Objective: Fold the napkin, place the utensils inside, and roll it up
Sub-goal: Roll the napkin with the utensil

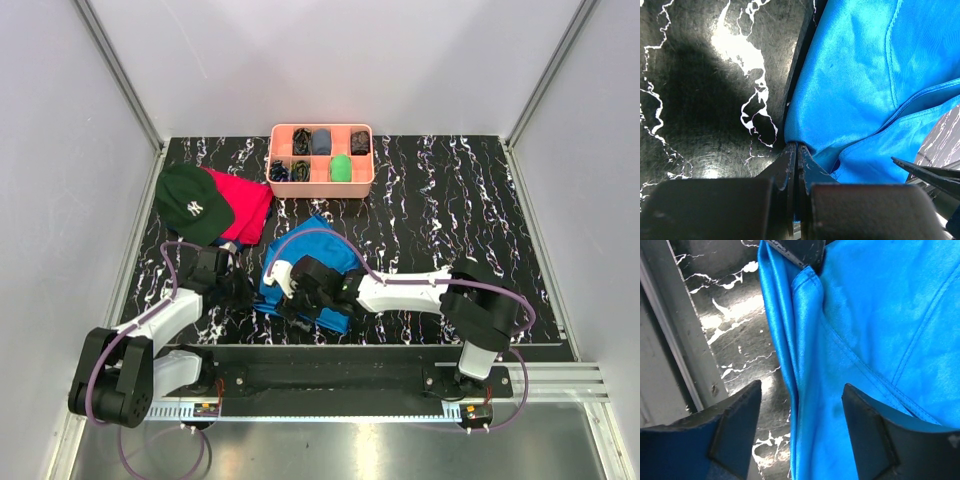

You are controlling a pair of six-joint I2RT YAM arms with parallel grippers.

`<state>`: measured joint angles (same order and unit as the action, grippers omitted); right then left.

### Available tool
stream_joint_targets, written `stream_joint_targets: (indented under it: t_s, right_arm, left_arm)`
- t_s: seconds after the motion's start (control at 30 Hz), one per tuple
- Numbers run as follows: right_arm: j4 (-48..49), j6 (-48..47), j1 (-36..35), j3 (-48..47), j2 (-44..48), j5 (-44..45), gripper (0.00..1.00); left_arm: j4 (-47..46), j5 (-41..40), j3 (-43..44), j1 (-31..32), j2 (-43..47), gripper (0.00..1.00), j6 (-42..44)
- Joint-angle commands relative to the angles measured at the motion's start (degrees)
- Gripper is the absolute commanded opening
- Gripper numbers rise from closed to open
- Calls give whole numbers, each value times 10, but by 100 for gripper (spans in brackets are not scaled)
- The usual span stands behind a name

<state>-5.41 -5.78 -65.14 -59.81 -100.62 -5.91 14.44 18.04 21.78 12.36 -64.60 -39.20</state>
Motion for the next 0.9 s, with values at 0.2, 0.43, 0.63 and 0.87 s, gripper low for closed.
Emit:
stream_joint_targets:
  t_s: [0.2,0.43,0.63,0.87]
  right_arm:
    - [49,-19,-21,28,-2,32,65]
    - [61,-22,-24,20,-25,40,49]
    - [18,-27,-22,-9,-65,30,35]
    - [-35,-27,-13,-54,-90,-23,10]
  left_arm:
    - [9,9,18,-6,18,0,11]
    - [6,12,18,-6,21,0,11]
    - [4,9,12,-7,41,0,8]
    - [6,0,10,-8,54,25,8]
